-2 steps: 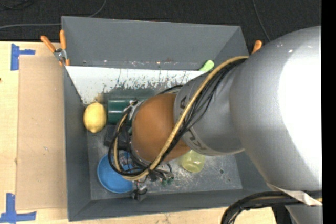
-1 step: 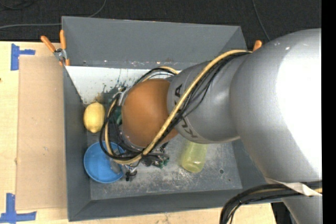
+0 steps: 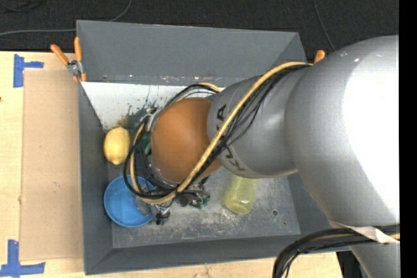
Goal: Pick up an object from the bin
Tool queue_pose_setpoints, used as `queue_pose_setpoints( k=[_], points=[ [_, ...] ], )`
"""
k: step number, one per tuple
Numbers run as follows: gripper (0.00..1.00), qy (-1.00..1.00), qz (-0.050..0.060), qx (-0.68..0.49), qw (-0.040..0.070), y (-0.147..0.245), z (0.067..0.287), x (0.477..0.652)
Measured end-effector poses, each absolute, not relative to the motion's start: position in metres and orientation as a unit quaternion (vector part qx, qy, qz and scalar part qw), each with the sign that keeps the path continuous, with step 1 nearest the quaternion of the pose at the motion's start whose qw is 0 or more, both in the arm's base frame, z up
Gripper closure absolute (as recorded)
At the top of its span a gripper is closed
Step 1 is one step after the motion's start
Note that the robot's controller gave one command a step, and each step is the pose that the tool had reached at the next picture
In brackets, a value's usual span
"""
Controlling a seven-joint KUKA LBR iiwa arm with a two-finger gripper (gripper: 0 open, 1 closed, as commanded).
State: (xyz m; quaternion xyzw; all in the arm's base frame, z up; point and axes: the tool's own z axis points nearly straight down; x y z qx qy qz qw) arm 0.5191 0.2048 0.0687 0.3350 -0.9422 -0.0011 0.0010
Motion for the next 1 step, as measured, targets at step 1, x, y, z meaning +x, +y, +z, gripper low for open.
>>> queue_pose_setpoints(
  k=[1],
  points=[
    [1.00,-0.906,-0.001,0.422,0.001,0.2110,0.1474,0.5283]
  ],
)
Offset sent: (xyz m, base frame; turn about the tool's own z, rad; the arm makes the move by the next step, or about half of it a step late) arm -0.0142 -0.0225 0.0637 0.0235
